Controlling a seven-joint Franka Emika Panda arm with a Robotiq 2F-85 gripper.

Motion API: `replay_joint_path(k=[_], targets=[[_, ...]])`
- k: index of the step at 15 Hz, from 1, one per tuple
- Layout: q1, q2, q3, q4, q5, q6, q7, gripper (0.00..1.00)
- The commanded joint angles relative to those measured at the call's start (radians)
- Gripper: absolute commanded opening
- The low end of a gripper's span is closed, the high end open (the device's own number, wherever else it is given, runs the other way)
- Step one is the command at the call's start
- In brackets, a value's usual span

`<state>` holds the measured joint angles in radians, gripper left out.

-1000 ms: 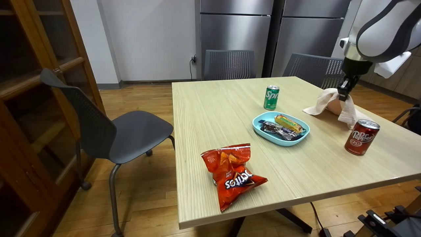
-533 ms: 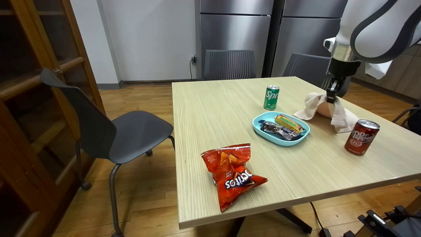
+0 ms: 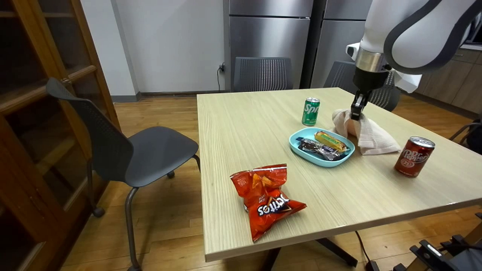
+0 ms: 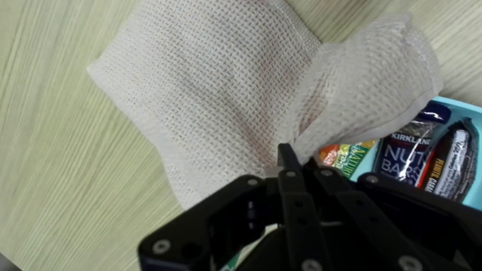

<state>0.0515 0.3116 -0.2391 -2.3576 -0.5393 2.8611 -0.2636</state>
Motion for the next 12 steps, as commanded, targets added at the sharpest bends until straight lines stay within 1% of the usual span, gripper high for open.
replay_joint_path(k=[1,7,10,12], targets=[[0.031,-0.048,0.033,-0.018,-0.046,-0.034,0.039,0.01],[0.066,-0.05,0.1,-0.017,-0.058,-0.055,0.015,0.01],[0.078,-0.062,0.118,-0.033,-0.095,-0.063,0.017,0.01],[0.075,-0.065,0.129,-0.041,-0.112,-0.073,0.006,0.01]])
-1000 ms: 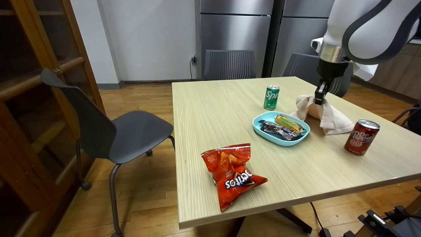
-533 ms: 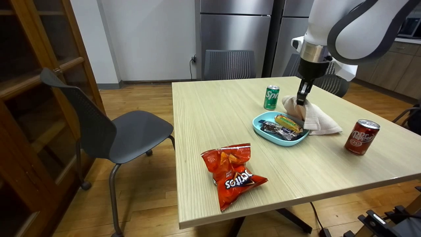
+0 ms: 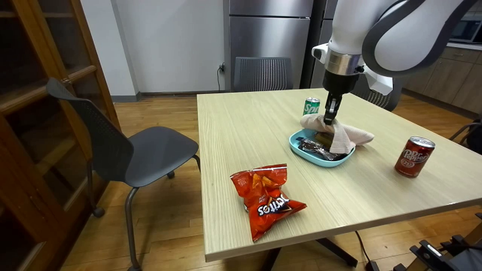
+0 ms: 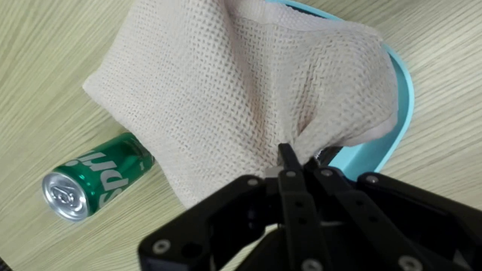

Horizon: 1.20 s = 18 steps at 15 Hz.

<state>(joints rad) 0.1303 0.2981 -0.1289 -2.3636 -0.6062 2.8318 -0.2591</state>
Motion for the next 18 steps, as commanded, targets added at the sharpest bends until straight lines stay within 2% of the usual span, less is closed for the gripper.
replay_joint_path(k=[1,8,13,15,18], targets=[[-0.01,-0.054,0.027,-0.041,-0.05,-0.053,-0.008,0.01],[-0.02,-0.098,0.039,-0.101,-0.123,-0.067,-0.012,0.01],[-0.024,-0.108,0.082,-0.109,-0.102,-0.079,-0.034,0.01],[0.012,-0.105,0.061,-0.111,-0.119,-0.076,-0.018,0.01],[0.025,-0.09,0.062,-0.098,-0.116,-0.079,-0.018,0.01]])
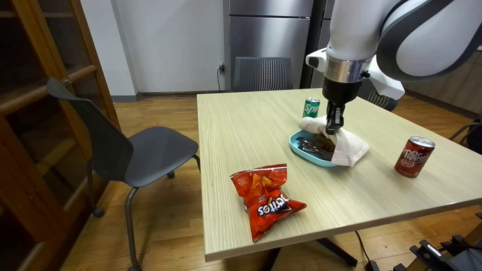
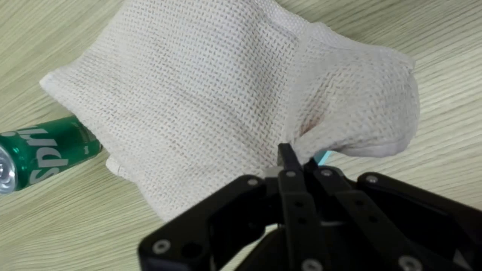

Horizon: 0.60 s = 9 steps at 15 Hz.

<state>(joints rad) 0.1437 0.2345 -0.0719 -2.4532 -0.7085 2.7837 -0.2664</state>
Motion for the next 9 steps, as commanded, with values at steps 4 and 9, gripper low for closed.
replay_joint_path(k=[4,9], targets=[[-0.007,-0.02,0.041,0.002,-0.015,-0.049,-0.008,0.01],[-0.001,-0.016,0.07,0.003,-0.015,-0.062,-0.008,0.01]])
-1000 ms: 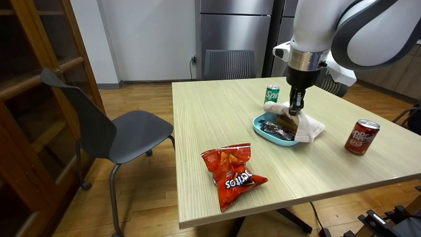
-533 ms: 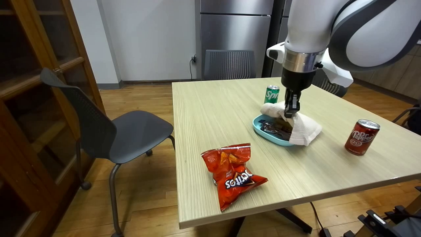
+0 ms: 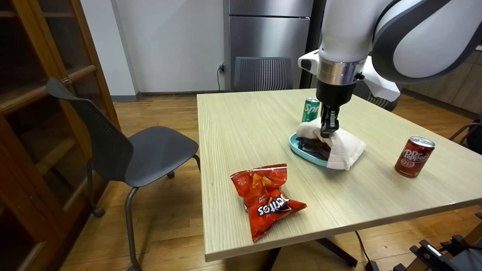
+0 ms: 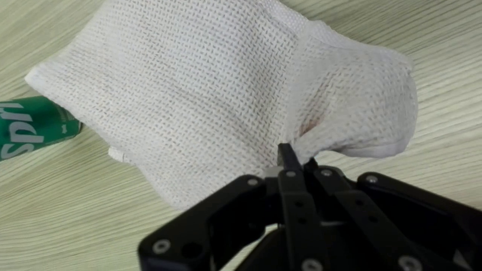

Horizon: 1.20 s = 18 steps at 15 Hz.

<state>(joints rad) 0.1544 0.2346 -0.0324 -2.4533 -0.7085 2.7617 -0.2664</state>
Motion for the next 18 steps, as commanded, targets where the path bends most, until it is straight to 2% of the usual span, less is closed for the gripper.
replay_joint_path(k=[1,4,5,7,10,15,16,18], targets=[[-0.011,-0.01,0.034,0.006,-0.017,-0.043,-0.005,0.01],[-0.008,-0.003,0.041,0.012,-0.022,-0.055,0.003,0.01],[-0.008,-0.003,0.043,0.012,-0.02,-0.062,0.003,0.29],[-0.006,-0.013,0.043,0.002,-0.031,-0.069,0.005,0.36],[-0.021,-0.075,0.052,-0.047,-0.022,-0.054,-0.028,0.6],[-0.062,-0.181,0.086,-0.109,0.138,-0.057,-0.137,0.97],[-0.067,-0.199,0.087,-0.12,0.179,-0.061,-0.17,1.0],[-0.079,-0.224,0.078,-0.126,0.253,-0.086,-0.242,1.0]])
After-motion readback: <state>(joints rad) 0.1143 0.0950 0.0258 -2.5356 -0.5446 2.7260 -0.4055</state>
